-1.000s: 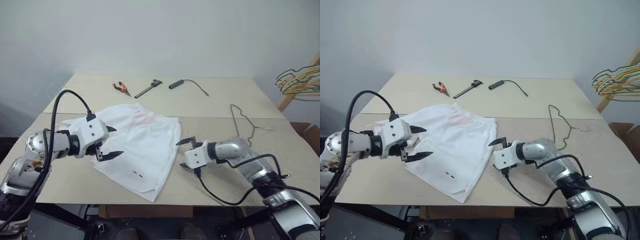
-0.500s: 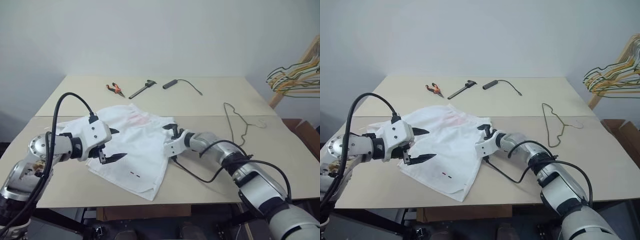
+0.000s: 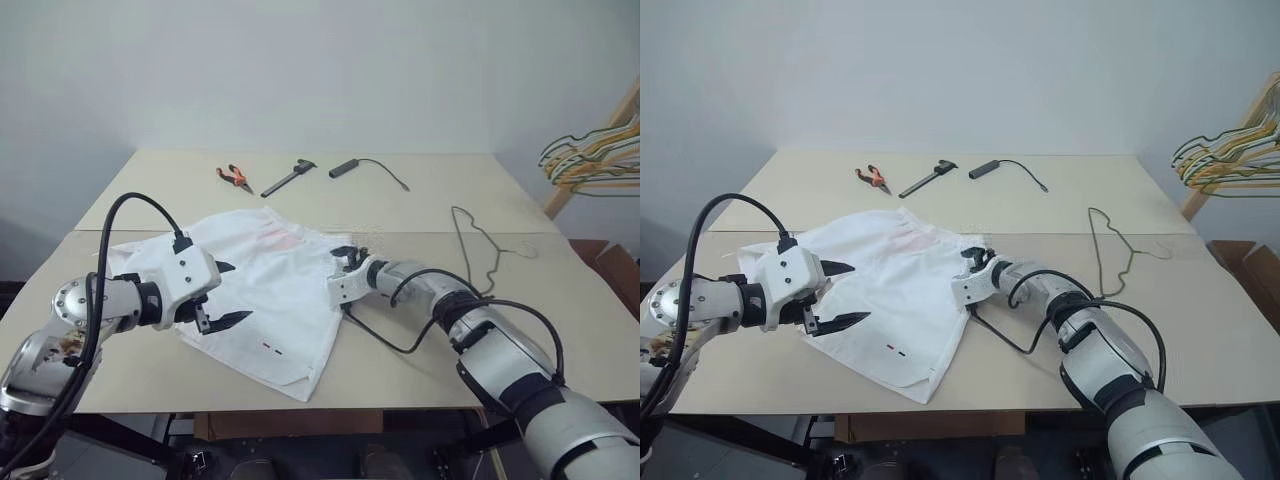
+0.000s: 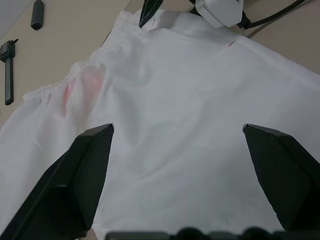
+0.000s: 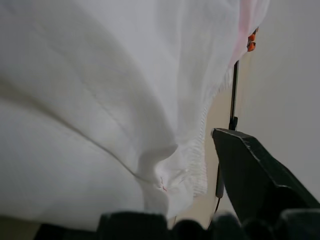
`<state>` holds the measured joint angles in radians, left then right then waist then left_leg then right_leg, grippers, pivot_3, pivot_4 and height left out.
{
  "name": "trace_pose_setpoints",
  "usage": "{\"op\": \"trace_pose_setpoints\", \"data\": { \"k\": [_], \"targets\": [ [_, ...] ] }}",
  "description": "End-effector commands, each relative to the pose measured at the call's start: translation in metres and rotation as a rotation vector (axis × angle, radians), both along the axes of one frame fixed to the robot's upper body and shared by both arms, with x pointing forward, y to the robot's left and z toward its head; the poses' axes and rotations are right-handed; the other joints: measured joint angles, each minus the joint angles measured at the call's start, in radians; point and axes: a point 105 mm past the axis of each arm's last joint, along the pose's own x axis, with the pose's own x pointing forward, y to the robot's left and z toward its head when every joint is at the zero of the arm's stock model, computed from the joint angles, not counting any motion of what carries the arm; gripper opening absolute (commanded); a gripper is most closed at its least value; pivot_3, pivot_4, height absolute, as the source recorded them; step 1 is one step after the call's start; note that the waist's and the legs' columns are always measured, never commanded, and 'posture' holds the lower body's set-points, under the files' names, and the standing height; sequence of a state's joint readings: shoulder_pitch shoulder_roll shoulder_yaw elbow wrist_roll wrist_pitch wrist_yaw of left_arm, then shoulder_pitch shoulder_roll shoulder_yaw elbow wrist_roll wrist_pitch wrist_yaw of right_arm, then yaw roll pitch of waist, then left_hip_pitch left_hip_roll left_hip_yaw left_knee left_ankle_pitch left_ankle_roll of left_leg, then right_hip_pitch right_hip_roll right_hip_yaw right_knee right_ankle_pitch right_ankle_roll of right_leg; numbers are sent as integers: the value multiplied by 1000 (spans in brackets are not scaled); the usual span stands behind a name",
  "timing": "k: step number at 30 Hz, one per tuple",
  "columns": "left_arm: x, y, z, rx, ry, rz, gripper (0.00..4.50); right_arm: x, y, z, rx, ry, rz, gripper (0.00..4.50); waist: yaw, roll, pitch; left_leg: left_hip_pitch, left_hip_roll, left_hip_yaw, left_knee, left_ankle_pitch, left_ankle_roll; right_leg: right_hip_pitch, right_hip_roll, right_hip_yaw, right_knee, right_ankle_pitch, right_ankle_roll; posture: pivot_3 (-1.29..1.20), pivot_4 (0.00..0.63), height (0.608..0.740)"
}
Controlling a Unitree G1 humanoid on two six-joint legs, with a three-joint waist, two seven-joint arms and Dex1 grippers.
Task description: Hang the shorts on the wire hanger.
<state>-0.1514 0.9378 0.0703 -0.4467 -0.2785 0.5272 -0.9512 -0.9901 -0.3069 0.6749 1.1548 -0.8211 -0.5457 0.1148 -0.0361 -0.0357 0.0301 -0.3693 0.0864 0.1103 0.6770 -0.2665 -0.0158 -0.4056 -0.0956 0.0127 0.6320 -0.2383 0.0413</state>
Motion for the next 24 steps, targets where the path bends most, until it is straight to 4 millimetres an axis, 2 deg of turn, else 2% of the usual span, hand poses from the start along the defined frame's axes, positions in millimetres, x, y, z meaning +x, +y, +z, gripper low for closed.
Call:
{"op": "trace_pose_setpoints", "data": {
  "k": [1, 5, 6, 11, 15, 19, 22, 24],
  "targets": [
    [1, -3, 15, 4, -62, -10, 4500, 7, -10, 12, -12, -27, -8, 1742, 0, 0, 0, 0, 0, 0, -1, 0, 0, 0, 0, 0, 0, 0, 0, 102, 0, 740],
    [2, -8, 14, 1, -61, -30, 4500, 12, -22, 14, -18, -38, -51, 251, -6, 0, 0, -1, 0, 0, -2, 0, 0, -1, 0, 0, -1, 0, 0, 88, 0, 740],
    [2, -9, 13, 2, -61, -36, 4500, 13, -26, 15, -19, -40, -66, 44, -7, 0, 0, -1, 0, 0, -2, 0, 0, -1, 0, 0, -1, 0, 0, 84, 0, 740],
    [4, -20, 10, -12, -50, -82, 4500, 23, -56, 22, 3, -50, -190, 44, -7, 1, 1, -1, 0, 0, -2, 0, 0, -1, 0, 0, -1, 0, 0, 37, 0, 740],
    [11, -31, 5, -18, -42, -119, 4500, 20, -91, 19, -4, -49, -283, 44, -8, 1, 1, -1, 0, 0, -1, 0, 0, -1, 0, 0, -2, 0, 0, -14, 0, 740],
    [16, -39, 1, -15, -34, -163, 4500, 5, -119, 12, 4, -17, -375, 44, -21, 1, 1, -2, 0, 0, -1, 0, 0, -1, 0, 0, -3, 0, 0, -64, 0, 740],
    [18, -44, -4, -3, -16, -193, 4500, -17, -127, 10, 6, 16, -410, 44, -37, 2, 0, -1, 0, 0, -1, 0, 0, 0, 0, 0, -2, 0, 0, -91, 0, 740],
    [19, -44, -7, 14, -8, -201, 4500, -30, -125, 10, 3, 37, -415, 44, -47, 2, 0, -1, 0, -1, -1, 0, 0, 0, 0, 0, -2, 0, 1, -100, 0, 740]
  ]
}}
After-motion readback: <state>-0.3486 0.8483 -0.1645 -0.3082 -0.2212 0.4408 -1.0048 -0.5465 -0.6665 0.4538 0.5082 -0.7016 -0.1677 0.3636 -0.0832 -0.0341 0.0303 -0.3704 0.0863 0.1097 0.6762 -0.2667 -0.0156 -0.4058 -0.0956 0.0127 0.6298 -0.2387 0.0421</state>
